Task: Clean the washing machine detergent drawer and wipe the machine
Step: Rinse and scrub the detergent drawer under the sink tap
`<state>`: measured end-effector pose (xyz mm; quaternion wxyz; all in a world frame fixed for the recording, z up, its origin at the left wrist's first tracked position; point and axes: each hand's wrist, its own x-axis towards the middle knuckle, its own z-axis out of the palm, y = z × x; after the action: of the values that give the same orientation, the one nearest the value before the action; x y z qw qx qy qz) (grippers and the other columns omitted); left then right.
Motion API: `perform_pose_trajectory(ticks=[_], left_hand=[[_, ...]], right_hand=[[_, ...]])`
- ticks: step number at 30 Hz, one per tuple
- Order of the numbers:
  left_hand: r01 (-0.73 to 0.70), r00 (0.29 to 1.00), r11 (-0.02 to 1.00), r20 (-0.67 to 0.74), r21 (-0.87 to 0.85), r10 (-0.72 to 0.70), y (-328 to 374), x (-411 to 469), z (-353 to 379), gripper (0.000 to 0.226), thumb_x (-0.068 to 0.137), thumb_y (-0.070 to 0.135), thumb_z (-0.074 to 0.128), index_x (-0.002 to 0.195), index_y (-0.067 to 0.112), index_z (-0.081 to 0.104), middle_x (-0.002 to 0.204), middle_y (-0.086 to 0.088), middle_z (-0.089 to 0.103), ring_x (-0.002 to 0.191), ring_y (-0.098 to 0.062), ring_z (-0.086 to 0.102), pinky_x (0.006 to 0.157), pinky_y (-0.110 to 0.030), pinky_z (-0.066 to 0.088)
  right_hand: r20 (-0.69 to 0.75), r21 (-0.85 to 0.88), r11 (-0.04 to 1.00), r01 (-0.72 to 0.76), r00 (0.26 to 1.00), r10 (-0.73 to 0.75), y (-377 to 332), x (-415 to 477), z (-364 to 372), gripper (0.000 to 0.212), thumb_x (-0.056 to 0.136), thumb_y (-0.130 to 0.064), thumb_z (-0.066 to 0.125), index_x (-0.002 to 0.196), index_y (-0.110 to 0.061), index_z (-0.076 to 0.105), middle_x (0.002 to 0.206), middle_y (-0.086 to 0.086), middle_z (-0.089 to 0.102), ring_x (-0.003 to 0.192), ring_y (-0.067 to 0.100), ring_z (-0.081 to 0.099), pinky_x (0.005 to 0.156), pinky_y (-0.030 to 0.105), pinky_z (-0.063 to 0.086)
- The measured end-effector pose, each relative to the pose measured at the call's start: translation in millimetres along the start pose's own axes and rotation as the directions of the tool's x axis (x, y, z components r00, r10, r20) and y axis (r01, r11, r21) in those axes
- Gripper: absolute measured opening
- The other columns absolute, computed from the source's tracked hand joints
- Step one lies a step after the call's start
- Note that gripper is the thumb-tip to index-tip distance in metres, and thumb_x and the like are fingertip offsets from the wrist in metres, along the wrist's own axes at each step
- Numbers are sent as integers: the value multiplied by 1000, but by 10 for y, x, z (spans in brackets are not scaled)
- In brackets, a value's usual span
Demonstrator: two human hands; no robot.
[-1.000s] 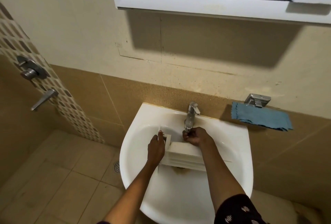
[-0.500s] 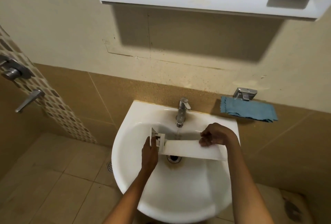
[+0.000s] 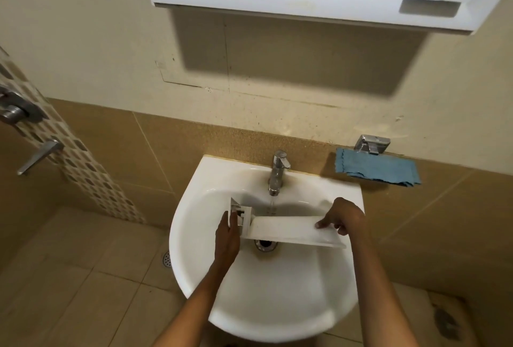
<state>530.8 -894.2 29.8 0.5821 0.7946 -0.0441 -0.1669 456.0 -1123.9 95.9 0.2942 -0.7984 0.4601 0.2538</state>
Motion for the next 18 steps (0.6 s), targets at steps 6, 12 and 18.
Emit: perform_pose_trajectory(ticks=[6,12,18], left_hand=[[-60,997,996,49,-64,63,-20,-33,-203,24,101,21,35,114,20,55,105,8,60,99,-13,55,87,-22,37],[171,984,984,48,43,-173,172,139,-296,52,91,60,36,108,13,47,100,-7,59,97,-28,57,90,-41,41],[316,932,928,118,197,-342,314,226,-269,56,95,47,40,131,4,33,130,-17,49,119,-35,48,103,-45,38]], right_hand=[[24,268,949,168,983,-181,145,60,299,27,74,-17,79,69,-12,53,70,4,56,51,20,59,57,25,50],[19,216,930,298,951,-309,274,40,429,23,83,0,66,69,-15,55,67,4,53,58,21,63,56,20,50],[102,247,911,330,926,-363,384,23,431,26,86,12,54,79,-14,55,69,6,43,57,18,59,62,22,54]])
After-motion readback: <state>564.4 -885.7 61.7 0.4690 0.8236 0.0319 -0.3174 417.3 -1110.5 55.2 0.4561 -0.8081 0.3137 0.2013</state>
